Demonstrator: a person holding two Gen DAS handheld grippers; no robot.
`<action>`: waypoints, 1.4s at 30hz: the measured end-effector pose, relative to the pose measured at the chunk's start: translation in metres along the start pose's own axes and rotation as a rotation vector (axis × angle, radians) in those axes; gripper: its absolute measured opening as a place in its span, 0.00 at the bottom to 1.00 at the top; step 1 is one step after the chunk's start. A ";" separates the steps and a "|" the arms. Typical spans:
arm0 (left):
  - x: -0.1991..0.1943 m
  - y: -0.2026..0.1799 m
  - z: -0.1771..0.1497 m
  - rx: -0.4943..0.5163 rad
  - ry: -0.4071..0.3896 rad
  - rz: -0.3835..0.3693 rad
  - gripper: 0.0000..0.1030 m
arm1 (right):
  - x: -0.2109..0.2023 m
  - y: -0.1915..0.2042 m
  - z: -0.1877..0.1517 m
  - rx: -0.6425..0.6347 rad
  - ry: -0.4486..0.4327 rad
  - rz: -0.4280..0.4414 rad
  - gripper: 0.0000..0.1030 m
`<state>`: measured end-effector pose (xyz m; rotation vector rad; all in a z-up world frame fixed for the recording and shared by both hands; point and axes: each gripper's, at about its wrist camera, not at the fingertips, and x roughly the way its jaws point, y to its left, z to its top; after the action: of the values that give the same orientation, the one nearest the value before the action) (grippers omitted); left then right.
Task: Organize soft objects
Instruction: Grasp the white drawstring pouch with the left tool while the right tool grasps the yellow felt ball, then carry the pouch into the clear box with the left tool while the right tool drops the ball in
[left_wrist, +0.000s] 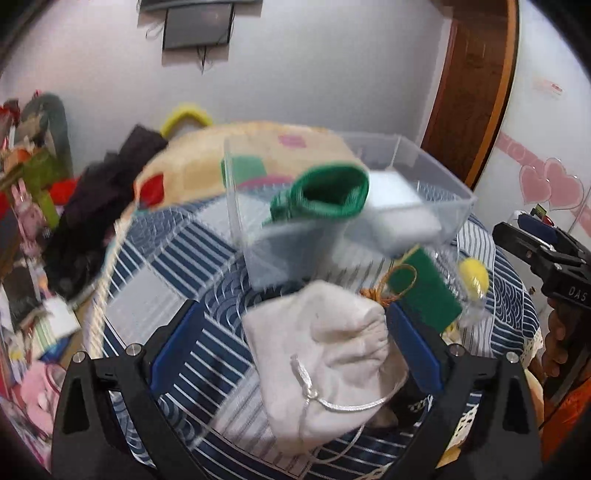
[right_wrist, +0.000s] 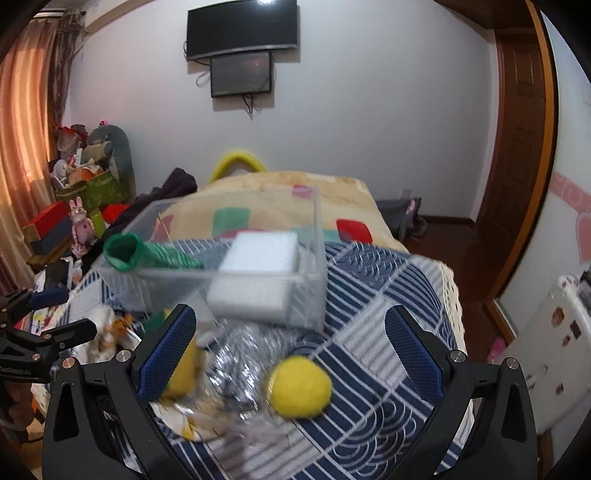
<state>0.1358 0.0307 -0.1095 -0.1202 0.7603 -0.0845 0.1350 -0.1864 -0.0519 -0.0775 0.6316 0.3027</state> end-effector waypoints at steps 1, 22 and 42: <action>0.003 0.000 -0.004 -0.015 0.012 -0.016 0.97 | 0.001 -0.002 -0.004 0.002 0.007 -0.007 0.99; 0.012 -0.010 -0.032 -0.018 0.043 -0.076 0.62 | 0.017 -0.029 -0.048 0.050 0.137 0.014 0.69; -0.039 -0.003 -0.018 -0.024 -0.090 -0.076 0.20 | -0.005 -0.028 -0.047 0.036 0.092 0.050 0.40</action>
<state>0.0953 0.0306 -0.0950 -0.1742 0.6671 -0.1415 0.1125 -0.2218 -0.0877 -0.0413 0.7304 0.3370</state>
